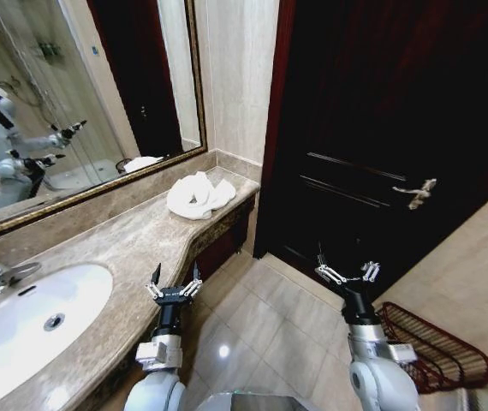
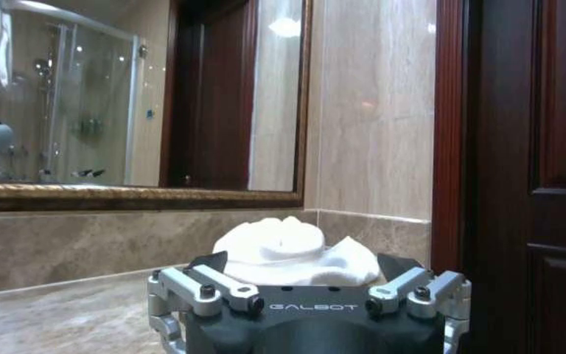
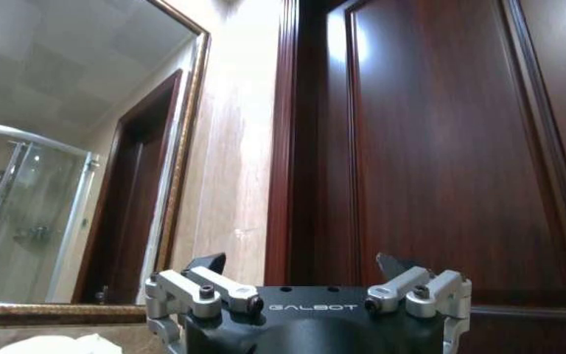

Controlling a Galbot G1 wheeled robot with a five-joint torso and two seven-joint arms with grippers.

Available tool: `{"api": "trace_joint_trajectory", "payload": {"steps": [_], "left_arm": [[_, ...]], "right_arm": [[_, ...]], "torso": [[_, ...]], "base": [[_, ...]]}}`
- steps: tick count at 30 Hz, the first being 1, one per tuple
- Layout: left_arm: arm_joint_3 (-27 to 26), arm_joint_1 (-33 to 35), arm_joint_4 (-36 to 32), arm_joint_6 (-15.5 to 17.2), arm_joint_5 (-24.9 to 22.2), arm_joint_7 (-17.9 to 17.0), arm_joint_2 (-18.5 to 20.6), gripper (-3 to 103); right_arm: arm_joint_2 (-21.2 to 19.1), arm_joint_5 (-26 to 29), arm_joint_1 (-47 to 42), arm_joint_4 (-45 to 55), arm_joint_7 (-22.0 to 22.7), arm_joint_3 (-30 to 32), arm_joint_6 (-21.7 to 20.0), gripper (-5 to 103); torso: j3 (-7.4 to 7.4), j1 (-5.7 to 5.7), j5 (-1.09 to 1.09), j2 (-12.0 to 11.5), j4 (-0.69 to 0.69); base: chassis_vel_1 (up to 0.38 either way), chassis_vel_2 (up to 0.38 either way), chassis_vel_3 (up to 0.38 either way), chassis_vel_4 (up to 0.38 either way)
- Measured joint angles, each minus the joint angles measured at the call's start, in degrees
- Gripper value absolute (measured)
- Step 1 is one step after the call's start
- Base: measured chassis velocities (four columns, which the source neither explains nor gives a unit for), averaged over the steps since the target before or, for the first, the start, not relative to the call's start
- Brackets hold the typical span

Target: Discard the used towel into the hamper.

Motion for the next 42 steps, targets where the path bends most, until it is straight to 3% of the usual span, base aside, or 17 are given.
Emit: {"api": "trace_joint_trajectory", "payload": {"steps": [13,16,19,25,31,42], "left_arm": [[0.1,-0.9,1.4,0.0,-0.7,0.2,0.0,99],[0.1,-1.6,2.0,0.2,-0.9,-0.6,0.0,102],[0.0,-3.5,2.9,2.1,-2.4,-2.4,0.0,98],[-1.5,-11.3,6.7,7.1,-8.6,-6.9,0.0,96],[-1.9,-18.5,11.8,9.8,-12.7,-7.8,0.1,99],[-0.6,-30.2,22.3,12.9,-13.5,-8.1,2.3,99]], "right_arm": [[-0.1,0.0,0.1,-0.2,-0.9,0.1,-0.3,100],[-0.1,0.2,0.3,-0.7,-1.2,-0.2,1.2,100],[-0.2,-1.3,0.7,-1.8,-1.2,-0.1,3.3,100],[-1.7,-2.0,-0.8,-3.8,-1.4,0.0,5.4,100],[-2.4,-3.2,-1.5,-4.4,-0.8,0.5,5.2,100],[-1.8,-5.1,-1.4,-7.7,-0.2,0.2,5.6,100]], "torso": [[0.0,0.01,-0.01,0.0,0.0],[0.0,0.01,0.01,0.0,0.0],[0.01,0.02,0.01,0.0,0.01],[0.01,0.02,0.01,0.0,-0.01],[0.0,-0.03,0.01,0.0,0.0],[0.01,0.02,0.01,0.0,0.0]], "base": [[-0.146,0.151,0.151,-0.149],[-0.132,0.138,0.141,-0.152],[-0.144,0.147,0.128,-0.153],[-0.049,0.051,0.04,-0.024],[0.016,-0.01,-0.031,-0.001],[0.0,0.0,0.0,0.0]]}}
